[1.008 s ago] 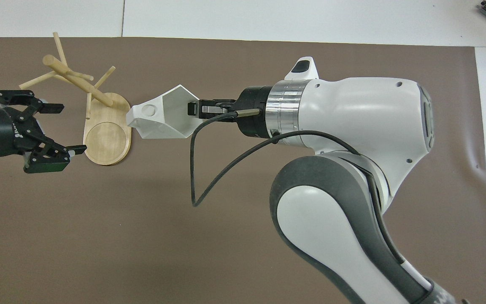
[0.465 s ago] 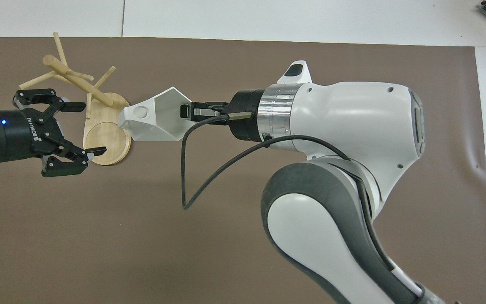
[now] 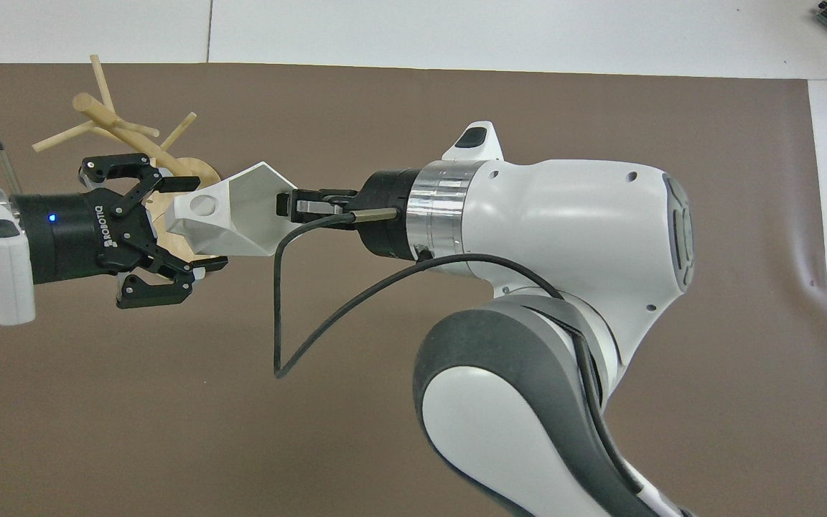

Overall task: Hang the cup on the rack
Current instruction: 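Grasp the cup with the left gripper while the right gripper holds it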

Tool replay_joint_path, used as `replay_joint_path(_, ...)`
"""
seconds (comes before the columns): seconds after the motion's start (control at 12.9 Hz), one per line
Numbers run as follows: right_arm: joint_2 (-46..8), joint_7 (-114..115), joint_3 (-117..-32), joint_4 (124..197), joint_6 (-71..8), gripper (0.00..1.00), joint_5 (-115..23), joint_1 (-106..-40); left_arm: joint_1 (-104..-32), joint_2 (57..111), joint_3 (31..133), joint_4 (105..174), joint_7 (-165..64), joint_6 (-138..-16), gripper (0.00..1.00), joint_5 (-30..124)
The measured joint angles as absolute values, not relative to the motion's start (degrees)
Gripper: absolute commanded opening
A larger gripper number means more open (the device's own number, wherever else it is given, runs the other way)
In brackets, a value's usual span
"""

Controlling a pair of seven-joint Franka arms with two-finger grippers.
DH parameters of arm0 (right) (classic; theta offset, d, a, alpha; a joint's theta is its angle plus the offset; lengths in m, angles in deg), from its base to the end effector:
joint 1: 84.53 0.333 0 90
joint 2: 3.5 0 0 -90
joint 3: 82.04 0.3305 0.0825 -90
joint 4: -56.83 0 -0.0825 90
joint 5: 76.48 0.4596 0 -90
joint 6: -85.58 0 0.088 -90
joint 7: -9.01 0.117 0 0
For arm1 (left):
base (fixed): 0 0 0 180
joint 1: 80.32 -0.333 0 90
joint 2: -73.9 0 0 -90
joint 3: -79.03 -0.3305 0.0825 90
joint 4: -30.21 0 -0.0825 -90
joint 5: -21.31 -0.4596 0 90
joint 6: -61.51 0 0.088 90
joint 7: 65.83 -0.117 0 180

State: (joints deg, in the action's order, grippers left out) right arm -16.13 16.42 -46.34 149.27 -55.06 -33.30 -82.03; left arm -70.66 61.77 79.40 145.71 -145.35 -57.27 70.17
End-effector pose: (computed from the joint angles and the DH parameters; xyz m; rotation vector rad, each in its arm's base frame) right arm 0.6106 0.4338 0.5842 -2.1831 -0.0444 -0.3114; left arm 0.5810 -0.1490 0.5780 2.0327 -1.4455 0.8726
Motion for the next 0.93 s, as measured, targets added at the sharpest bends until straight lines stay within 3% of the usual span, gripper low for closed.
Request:
replay_joint_path(0.39,-16.31,16.42,-46.42,149.32,-55.13,0.0,-33.32,-82.13,-69.25,61.76,79.37,145.76,-146.57,-57.74,1.0,72.16)
replay_joint_path(0.47,-16.31,16.42,-46.41,149.33,-55.13,0.0,-33.32,-82.13,-69.25,61.76,79.36,145.76,-146.65,-57.74,0.94,72.29)
replay_joint_path(0.54,-16.31,16.42,-46.41,149.33,-55.13,0.0,-33.32,-82.13,-69.25,61.76,79.36,145.76,-146.68,-57.76,0.55,72.42)
replay_joint_path(0.62,-16.32,16.42,-46.41,149.34,-55.13,0.0,-33.32,-82.12,-69.25,61.76,79.34,145.77,-146.75,-57.79,0.24,72.54)
replay_joint_path(0.7,-16.32,16.42,-46.41,149.34,-55.13,0.0,-33.32,-82.12,-69.25,61.76,79.33,145.77,-146.75,-57.8,0.06,72.64)
replay_joint_path(0.78,-16.33,16.42,-46.43,149.34,-55.31,0.0,-33.32,-82.13,-69.25,61.73,79.32,145.8,-146.8,-57.72,0.0,72.66)
replay_joint_path(0.93,-16.44,16.42,-46.53,149.34,-55.72,0.0,-33.33,-82.19,-69.17,61.62,79.35,146.03,-147.29,-57.58,0.0,72.68)
